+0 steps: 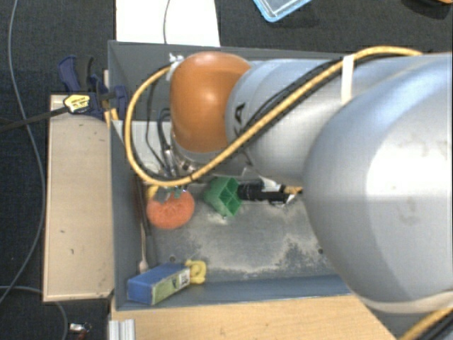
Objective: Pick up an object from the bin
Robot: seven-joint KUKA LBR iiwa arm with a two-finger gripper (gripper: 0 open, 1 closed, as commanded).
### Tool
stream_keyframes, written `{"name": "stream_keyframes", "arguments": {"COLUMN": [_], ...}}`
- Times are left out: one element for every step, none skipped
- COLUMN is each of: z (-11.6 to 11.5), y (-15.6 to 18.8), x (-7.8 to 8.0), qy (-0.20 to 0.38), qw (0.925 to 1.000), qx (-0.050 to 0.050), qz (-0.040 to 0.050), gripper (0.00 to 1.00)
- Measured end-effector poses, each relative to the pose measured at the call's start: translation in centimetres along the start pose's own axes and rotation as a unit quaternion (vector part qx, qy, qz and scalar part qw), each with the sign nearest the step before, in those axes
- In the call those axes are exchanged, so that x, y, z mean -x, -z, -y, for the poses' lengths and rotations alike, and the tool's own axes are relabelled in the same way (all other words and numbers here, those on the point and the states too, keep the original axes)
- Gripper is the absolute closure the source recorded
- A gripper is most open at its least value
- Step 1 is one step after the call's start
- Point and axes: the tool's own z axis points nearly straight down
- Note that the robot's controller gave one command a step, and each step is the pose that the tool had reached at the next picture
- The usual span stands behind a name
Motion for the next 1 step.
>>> {"name": "stream_keyframes", "arguments": {"z": [0.04], "y": [2.31], "x": [0.0], "qy": [0.002], "qw": [1.0], "qx": [-0.001], "qz": [-0.001], "gripper": [1.0]}}
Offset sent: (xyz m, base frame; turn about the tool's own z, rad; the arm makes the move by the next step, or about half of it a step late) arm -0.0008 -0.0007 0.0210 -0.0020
